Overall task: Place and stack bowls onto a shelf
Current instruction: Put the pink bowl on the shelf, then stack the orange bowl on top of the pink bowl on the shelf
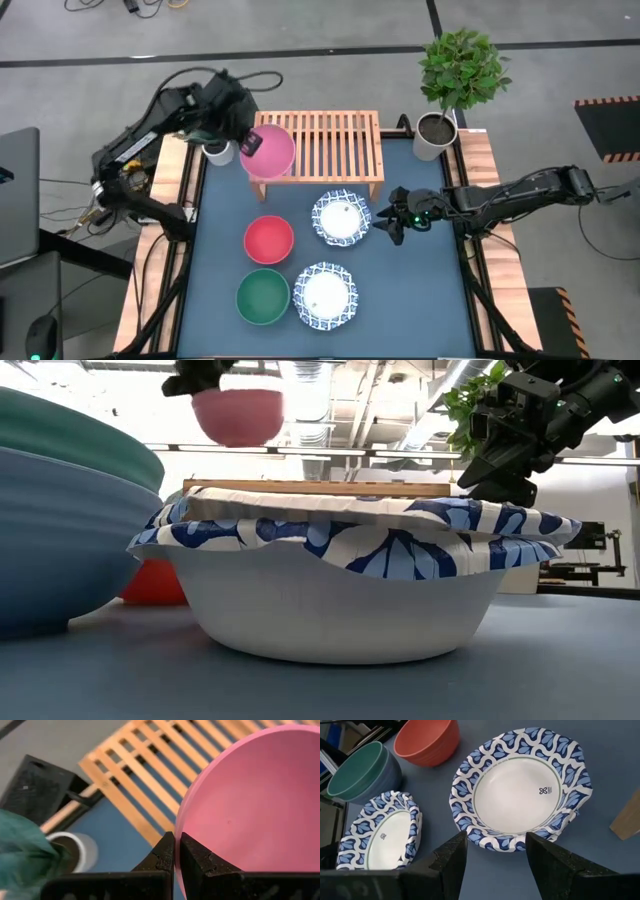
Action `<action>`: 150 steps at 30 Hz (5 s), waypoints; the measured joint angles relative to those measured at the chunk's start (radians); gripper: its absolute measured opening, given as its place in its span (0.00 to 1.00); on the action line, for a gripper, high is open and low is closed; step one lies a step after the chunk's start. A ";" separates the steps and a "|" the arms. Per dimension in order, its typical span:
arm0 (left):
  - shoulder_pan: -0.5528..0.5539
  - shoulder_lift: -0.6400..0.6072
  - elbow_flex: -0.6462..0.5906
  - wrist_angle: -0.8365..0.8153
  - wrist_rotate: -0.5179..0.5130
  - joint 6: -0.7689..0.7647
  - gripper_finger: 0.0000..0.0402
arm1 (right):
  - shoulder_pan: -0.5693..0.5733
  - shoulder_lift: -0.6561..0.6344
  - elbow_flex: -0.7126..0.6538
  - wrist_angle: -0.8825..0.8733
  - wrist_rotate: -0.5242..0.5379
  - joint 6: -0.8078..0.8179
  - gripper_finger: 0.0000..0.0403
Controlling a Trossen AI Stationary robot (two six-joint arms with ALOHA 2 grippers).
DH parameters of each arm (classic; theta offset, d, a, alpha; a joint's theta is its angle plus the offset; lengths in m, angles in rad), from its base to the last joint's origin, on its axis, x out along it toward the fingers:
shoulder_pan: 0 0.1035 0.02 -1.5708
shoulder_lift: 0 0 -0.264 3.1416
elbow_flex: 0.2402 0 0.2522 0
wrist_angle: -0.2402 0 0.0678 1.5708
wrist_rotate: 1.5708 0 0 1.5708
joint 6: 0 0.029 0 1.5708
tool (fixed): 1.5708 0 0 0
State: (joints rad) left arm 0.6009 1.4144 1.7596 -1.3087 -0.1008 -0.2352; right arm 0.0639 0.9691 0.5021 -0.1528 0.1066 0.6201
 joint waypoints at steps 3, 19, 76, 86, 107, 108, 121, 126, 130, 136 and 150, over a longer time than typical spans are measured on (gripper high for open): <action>0.069 0.064 0.055 -0.006 0.032 0.054 0.00 | 0.000 0.000 0.000 0.000 0.000 0.000 0.56; 0.312 0.301 0.164 -0.061 0.183 0.178 0.00 | 0.000 0.000 0.000 0.000 0.000 0.000 0.56; 0.315 0.351 0.163 -0.065 0.282 0.224 0.00 | 0.000 0.000 0.000 0.000 0.006 0.000 0.56; 0.315 0.351 0.163 -0.064 0.263 0.243 0.00 | 0.000 0.000 0.000 -0.002 0.006 0.007 0.56; 0.309 0.330 0.163 -0.045 0.252 0.295 0.52 | 0.000 0.000 0.000 -0.005 0.004 0.008 0.56; 0.309 0.326 0.163 -0.045 0.250 0.296 0.53 | 0.000 0.000 0.000 -0.005 0.004 0.008 0.56; 0.307 0.196 0.163 -0.069 0.194 0.295 0.54 | 0.000 0.000 0.000 -0.004 0.003 0.009 0.56; 0.280 0.095 0.163 -0.119 0.195 0.289 0.54 | 0.000 0.000 0.000 -0.004 0.003 0.011 0.56; 0.236 0.002 0.163 -0.144 0.195 0.249 0.54 | 0.000 0.000 0.000 -0.004 0.003 0.011 0.56; 0.113 -0.122 0.163 -0.147 0.198 0.163 0.54 | 0.000 0.000 0.000 -0.004 0.003 0.011 0.56; -0.239 -0.330 -0.109 -0.126 0.081 -0.104 0.54 | 0.000 0.000 0.000 -0.004 0.003 0.044 0.56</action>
State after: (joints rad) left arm 0.3621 1.0840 1.6508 -1.4344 -0.0199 -0.3397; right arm 0.0639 0.9690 0.5018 -0.1570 0.1093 0.6641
